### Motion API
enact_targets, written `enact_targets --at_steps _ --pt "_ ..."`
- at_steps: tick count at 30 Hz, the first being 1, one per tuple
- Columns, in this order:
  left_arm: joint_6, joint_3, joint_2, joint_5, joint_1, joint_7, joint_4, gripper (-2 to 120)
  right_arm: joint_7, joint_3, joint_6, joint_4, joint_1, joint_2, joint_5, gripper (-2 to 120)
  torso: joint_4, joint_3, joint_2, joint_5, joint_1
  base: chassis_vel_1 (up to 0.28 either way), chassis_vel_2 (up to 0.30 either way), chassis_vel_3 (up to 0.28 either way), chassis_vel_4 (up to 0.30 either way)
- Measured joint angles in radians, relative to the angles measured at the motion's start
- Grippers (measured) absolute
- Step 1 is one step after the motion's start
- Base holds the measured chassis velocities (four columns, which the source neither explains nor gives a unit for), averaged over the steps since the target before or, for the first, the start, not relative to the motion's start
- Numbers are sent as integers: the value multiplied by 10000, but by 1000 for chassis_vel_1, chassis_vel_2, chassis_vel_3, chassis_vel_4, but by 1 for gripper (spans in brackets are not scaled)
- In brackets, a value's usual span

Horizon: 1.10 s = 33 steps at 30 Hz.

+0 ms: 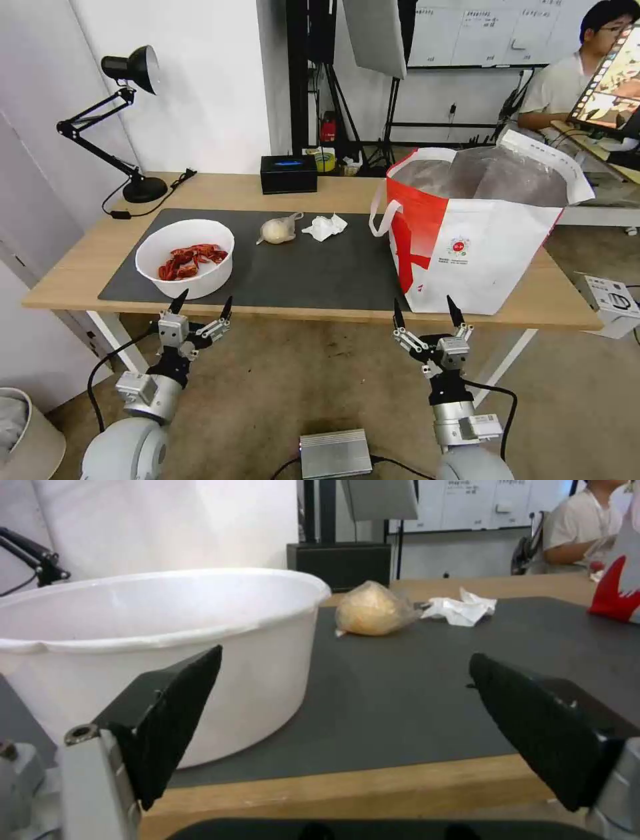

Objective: Pick up the trash from the table and place it into the takeout bag.

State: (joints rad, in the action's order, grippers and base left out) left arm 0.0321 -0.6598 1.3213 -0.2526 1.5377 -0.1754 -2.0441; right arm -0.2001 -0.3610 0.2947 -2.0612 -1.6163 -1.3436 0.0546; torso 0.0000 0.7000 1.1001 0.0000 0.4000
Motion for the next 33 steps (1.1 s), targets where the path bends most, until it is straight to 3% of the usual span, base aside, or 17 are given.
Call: enact_targets --at_steps 12,33 --pt "18 101 19 17 33 -103 23 100 -198 107 -541 -161 -118 129 370 100 0 0 -1 0 0 0 0 0 0" --pt "47 -10 93 -1 6 -192 38 100 377 790 -175 510 445 125 833 100 -1 0 -1 0 0 0 0 0 0"
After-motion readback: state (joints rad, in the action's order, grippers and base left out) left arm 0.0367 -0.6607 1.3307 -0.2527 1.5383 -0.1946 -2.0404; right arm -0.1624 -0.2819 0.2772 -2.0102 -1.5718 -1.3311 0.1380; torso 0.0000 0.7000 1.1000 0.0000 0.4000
